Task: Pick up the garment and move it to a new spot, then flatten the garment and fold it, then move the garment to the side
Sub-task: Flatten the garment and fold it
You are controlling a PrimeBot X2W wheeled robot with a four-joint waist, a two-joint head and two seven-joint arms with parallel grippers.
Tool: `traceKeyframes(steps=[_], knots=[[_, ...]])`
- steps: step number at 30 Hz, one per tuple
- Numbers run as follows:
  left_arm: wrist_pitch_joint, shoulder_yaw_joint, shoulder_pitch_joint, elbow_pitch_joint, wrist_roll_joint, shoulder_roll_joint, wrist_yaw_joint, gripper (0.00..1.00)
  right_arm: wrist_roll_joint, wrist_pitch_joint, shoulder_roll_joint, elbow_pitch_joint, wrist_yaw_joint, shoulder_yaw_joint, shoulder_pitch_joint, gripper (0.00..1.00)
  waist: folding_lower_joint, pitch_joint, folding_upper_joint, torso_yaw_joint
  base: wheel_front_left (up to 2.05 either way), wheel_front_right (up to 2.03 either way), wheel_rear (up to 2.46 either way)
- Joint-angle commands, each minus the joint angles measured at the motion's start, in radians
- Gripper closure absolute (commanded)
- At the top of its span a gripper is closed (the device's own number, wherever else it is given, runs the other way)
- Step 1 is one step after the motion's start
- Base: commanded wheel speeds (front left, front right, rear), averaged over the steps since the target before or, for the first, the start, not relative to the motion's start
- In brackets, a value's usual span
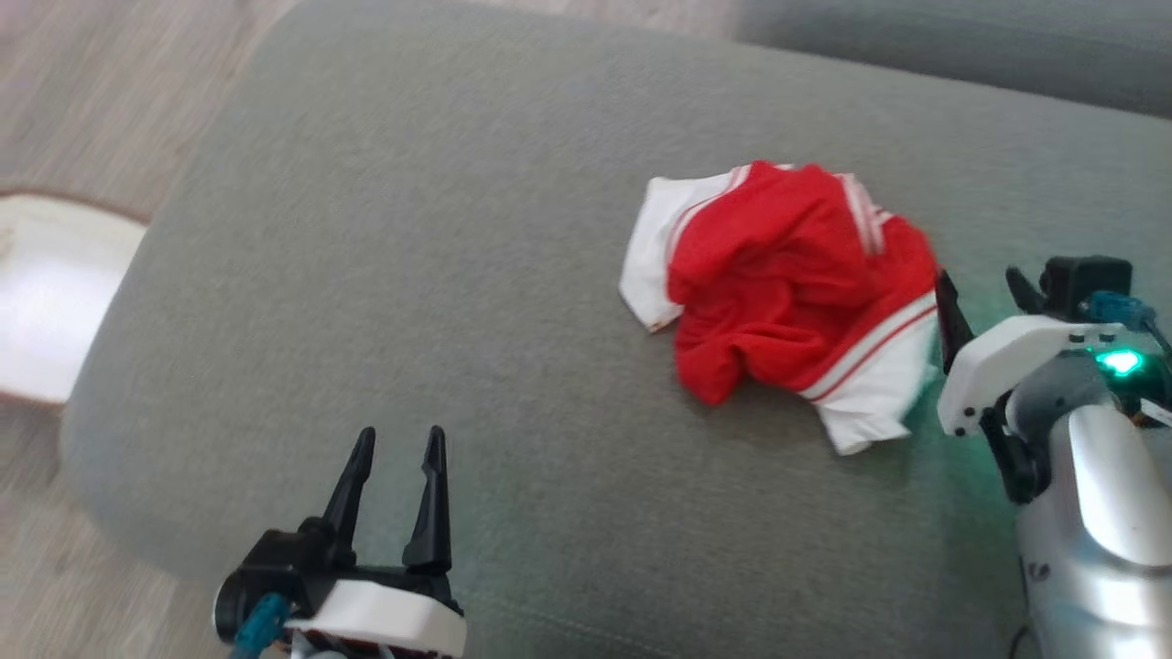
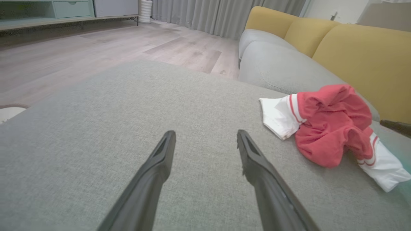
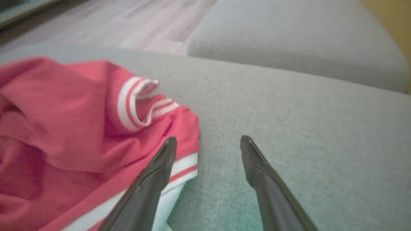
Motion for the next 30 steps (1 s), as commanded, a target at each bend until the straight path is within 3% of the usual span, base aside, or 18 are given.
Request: traceKeyframes(steps=[1,4,5,6,7,8,21,26,30], knots=[[-0.017,0.030,-0.044,-0.019,0.016,0.004,-0.005,0.00,-0.003,0.020,-0.017,0.013,0.007,0.020,-0.044,0.00,-0.0003,0.045,0.0000,0.051,0.00,0.00,0.00],[-0.022,0.030,-0.047,-0.011,0.019,-0.002,-0.007,0.00,0.021,0.051,-0.018,0.093,0.007,0.017,-0.061,0.00,-0.0003,0.050,0.0000,0.064,0.00,0.00,0.00],[-0.023,0.031,-0.047,-0.008,0.019,-0.003,-0.007,0.00,0.037,0.057,-0.015,0.113,0.007,0.017,-0.068,0.17,-0.0003,0.050,0.0000,0.066,0.00,0.00,0.00],[-0.024,0.032,-0.047,-0.005,0.020,-0.004,-0.008,0.00,0.056,0.064,-0.012,0.131,0.007,0.019,-0.075,0.58,-0.0003,0.050,0.0000,0.067,0.00,0.00,0.00],[-0.025,0.033,-0.047,-0.004,0.020,-0.004,-0.008,0.00,0.073,0.067,-0.009,0.144,0.007,0.024,-0.081,0.75,-0.0003,0.050,0.0000,0.066,0.00,0.00,0.00],[-0.026,0.035,-0.046,-0.003,0.021,-0.004,-0.006,0.00,0.089,0.066,-0.007,0.153,0.007,0.027,-0.087,1.00,-0.0003,0.049,0.0000,0.063,0.00,0.00,0.00],[-0.028,0.039,-0.038,-0.001,0.024,0.004,0.000,0.00,0.118,-0.059,-0.094,0.118,0.007,-0.029,-0.192,1.00,-0.0003,0.008,0.0000,-0.024,0.00,0.00,0.00],[-0.020,0.035,-0.029,-0.001,0.022,0.012,0.004,0.00,0.090,-0.078,-0.138,0.014,0.007,-0.121,-0.236,1.00,-0.0003,-0.025,0.0000,-0.056,0.00,0.00,0.00],[-0.012,0.029,-0.024,-0.002,0.021,0.016,0.005,0.00,0.083,-0.059,-0.120,-0.097,0.007,-0.120,-0.253,1.00,-0.0003,-0.047,0.0000,-0.060,0.00,0.00,0.00]])
